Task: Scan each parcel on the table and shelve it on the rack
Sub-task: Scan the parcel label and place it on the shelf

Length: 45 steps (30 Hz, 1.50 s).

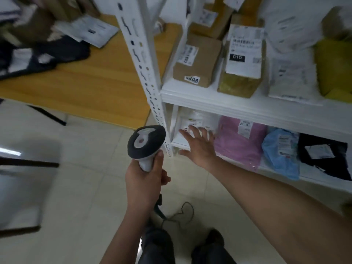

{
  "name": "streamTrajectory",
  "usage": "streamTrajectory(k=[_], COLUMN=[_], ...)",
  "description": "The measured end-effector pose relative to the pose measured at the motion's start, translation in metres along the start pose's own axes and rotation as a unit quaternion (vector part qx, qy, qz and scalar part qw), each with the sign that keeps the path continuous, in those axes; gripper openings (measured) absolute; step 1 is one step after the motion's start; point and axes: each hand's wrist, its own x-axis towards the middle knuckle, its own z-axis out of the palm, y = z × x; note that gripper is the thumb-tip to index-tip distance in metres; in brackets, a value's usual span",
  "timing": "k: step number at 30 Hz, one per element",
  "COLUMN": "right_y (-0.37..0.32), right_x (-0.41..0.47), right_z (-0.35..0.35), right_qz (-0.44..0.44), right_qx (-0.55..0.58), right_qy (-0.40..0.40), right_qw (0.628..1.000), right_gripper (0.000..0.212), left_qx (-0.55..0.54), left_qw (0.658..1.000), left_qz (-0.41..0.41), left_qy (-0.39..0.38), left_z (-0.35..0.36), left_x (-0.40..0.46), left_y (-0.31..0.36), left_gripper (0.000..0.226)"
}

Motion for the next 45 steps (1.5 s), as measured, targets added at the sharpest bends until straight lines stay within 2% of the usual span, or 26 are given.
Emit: streamTrajectory(k=[4, 9, 16, 21, 29, 36, 43, 45], right_y=[-0.074, -0.183, -0.329, -0.394, -0.42, -0.418, -0.383, -0.375], right_x=[-0.006, 0.029, 0.106, 0.142, 0.217, 0.331, 0.459, 0.488], right_z=[-0.028, -0.059, -0.091, -0.11, -0.139, -0.146, -0.136, -0.134], right_qz=[-0.059, -0.104, -0.07, -0.051, 0.007, 0.069, 0.157, 0.213], right_qx=[0.01, 0.014, 0.005, 0.035, 0.033, 0.088, 0.169, 0.268], right_qy=[-0.014, -0.004, 0.005, 0.008, -0.008, -0.029, -0.065, -0.048], right_qw=[0.998, 0.994, 0.998, 0.998, 0.999, 0.993, 0.971, 0.938], right_gripper=[0.069, 0.067, 0.065, 0.064, 0.062, 0.061, 0.059, 0.06], left_qx=[-0.016, -0.029, -0.046, -0.072, -0.107, -0.079, -0.042, -0.025], left_qw=[0.999, 0.995, 0.993, 0.99, 0.99, 0.993, 0.998, 0.999], left_qz=[0.012, 0.049, 0.083, 0.084, 0.075, 0.08, 0.045, 0.039], left_qy=[0.046, 0.079, 0.07, 0.082, 0.052, 0.035, 0.019, 0.011], left_z=[-0.067, -0.156, -0.298, -0.368, -0.395, -0.385, -0.356, -0.345], left_x=[0.0, 0.036, 0.125, 0.177, 0.249, 0.332, 0.439, 0.467], left_y=[0.033, 0.069, 0.116, 0.15, 0.185, 0.216, 0.245, 0.249], left_gripper=[0.035, 0.034, 0.033, 0.031, 0.03, 0.022, 0.023, 0.025])
